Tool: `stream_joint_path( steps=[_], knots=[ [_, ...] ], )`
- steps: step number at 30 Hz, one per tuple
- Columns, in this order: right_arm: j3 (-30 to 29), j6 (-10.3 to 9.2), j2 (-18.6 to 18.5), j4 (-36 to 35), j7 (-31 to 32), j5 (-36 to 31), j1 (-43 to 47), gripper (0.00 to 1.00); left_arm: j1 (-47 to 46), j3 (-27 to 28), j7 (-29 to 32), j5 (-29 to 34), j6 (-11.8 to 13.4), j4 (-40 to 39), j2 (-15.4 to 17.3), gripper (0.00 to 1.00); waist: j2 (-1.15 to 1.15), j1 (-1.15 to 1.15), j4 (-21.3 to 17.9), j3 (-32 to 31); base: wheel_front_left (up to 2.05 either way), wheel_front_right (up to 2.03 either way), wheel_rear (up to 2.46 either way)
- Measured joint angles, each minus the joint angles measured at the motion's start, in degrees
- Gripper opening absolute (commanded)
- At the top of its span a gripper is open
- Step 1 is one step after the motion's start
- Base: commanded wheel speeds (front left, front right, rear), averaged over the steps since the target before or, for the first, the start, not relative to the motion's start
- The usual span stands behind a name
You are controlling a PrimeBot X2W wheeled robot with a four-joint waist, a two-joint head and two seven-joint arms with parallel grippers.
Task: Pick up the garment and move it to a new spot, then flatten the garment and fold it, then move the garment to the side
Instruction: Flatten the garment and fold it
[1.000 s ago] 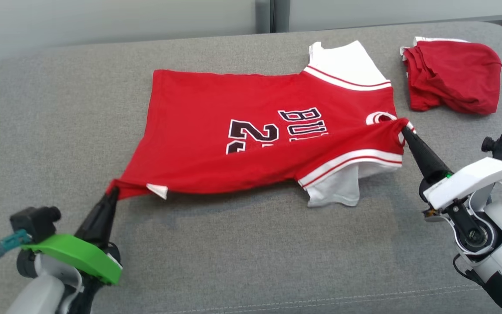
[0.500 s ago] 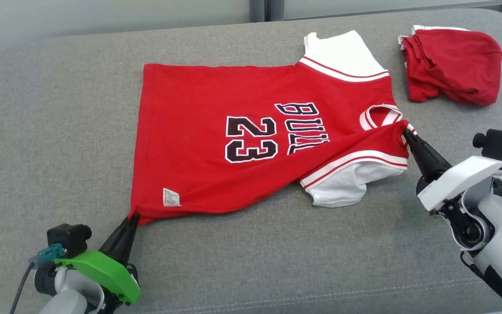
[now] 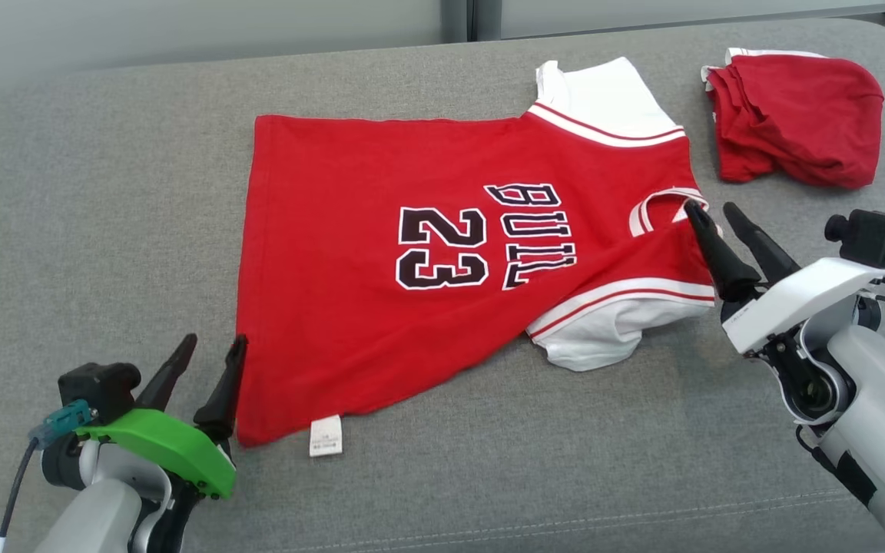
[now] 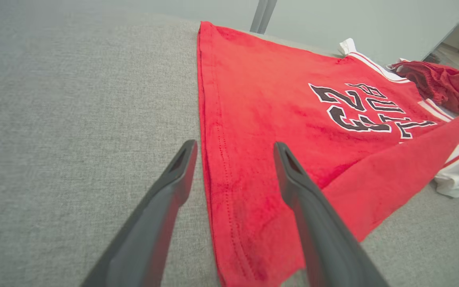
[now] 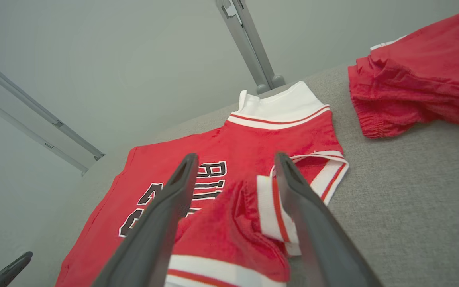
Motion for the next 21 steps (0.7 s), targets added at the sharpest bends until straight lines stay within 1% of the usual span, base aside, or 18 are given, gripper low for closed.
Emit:
stream_joint_path(
  steps=[4,8,12,14,17,18,21],
  knots=[
    [-2.05,0.00,-0.12,-1.25,-0.19,-0.54,-0.16,1.00,-0.04,2.15,-0.01,0.70,0.87,-1.09,0.07,1.00,0.00,0.00,-0.24,-0.82,0.00,0.00,0.00],
    [-7.49,0.00,-0.20,-4.56,-0.20,-1.38,-0.28,1.00,0.41,3.86,-0.01,0.70,0.91,-2.68,-0.25,1.00,0.00,0.00,-0.72,-1.74,0.00,0.00,0.00],
    [-10.10,0.00,-0.41,-8.36,-0.20,-3.02,0.95,1.00,1.54,5.75,-0.10,0.57,1.36,-3.53,-1.30,1.00,0.00,0.00,-1.30,-2.61,0.00,0.00,0.00],
    [-10.16,0.00,-0.73,-10.45,-0.20,-3.56,3.08,1.00,2.70,6.46,-0.12,0.49,1.62,-3.64,-1.86,1.00,0.00,0.00,-1.54,-2.93,0.00,0.00,0.00],
    [-8.70,0.00,-1.29,-12.28,-0.20,-5.09,7.21,1.00,4.50,7.40,-0.15,0.10,1.86,-3.83,-2.29,1.00,0.00,0.00,-1.78,-3.24,0.00,0.00,0.00],
    [-8.48,0.00,-1.48,-13.06,-0.20,-6.15,9.77,1.00,5.61,7.51,-0.14,0.10,1.90,-4.02,-2.37,1.00,0.00,0.00,-1.92,-3.31,0.00,0.00,0.00],
    [-7.42,0.00,-2.59,-13.33,-0.20,-7.36,12.91,1.00,6.61,7.71,-0.14,0.13,1.90,-4.80,-2.74,1.00,0.00,0.00,-2.02,-3.22,0.00,0.00,0.00]
  ],
)
